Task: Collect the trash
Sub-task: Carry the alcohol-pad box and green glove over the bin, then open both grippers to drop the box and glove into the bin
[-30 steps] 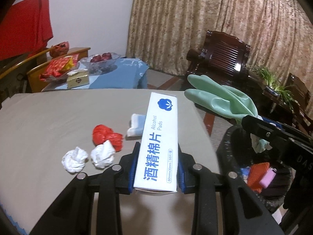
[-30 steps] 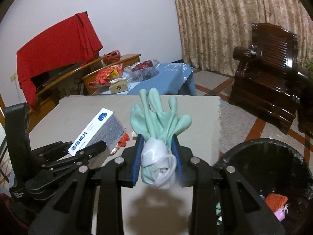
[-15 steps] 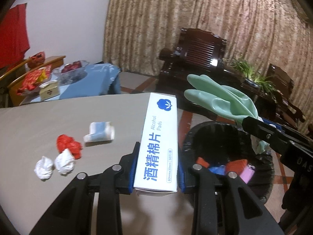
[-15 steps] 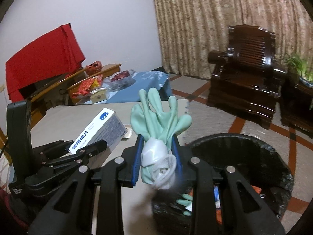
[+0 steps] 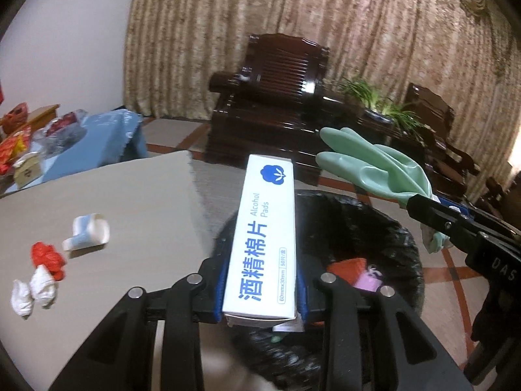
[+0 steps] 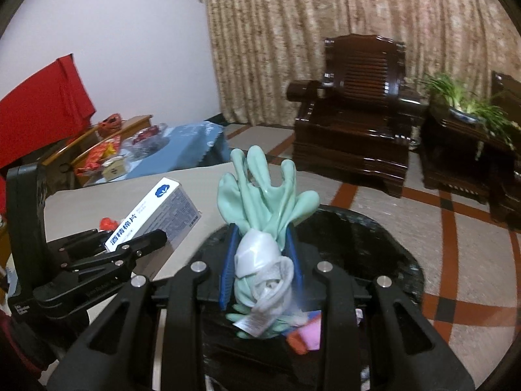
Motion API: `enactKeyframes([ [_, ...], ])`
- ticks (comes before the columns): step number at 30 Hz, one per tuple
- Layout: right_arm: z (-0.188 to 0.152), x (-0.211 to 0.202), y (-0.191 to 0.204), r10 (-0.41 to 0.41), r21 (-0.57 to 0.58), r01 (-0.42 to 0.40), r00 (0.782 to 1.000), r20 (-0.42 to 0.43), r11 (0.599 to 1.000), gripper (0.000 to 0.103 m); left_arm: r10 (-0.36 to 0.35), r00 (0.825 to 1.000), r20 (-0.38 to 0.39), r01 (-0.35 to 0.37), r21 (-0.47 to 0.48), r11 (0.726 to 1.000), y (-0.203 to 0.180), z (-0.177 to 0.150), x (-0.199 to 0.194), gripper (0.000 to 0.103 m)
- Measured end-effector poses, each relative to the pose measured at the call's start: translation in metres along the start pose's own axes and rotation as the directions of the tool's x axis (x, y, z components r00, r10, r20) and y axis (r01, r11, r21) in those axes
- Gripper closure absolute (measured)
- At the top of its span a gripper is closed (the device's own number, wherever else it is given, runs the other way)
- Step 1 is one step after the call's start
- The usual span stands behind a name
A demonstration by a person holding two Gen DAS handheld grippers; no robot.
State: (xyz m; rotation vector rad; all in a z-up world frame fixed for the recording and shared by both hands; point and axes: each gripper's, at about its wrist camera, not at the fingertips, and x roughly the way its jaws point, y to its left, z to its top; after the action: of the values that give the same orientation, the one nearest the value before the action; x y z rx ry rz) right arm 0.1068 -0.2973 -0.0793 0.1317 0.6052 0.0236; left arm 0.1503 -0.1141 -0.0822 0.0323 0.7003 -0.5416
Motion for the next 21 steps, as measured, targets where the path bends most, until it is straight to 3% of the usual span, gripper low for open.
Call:
enactKeyframes([
  [9, -0.017, 0.001, -0.036, -0.078, 0.038, 0.078, 0.997, -0.018, 0.996, 0.075, -0.054, 0.998, -0.013, 0.055, 0.067, 0.996, -0.041, 0.007, 0.034, 0.071],
  [19, -0.027, 0.014, -0.058, -0.124, 0.056, 0.127, 0.991, -0.055, 0.99, 0.071, -0.085, 0.995, -0.047, 0.088, 0.069, 0.994, -0.044, 0.007, 0.052, 0.07],
  [21, -0.031, 0.017, -0.061, -0.131, 0.063, 0.135, 0.989, -0.067, 0.989, 0.07, -0.097, 0.994, -0.053, 0.101, 0.065, 0.993, -0.044, 0.006, 0.054, 0.063],
])
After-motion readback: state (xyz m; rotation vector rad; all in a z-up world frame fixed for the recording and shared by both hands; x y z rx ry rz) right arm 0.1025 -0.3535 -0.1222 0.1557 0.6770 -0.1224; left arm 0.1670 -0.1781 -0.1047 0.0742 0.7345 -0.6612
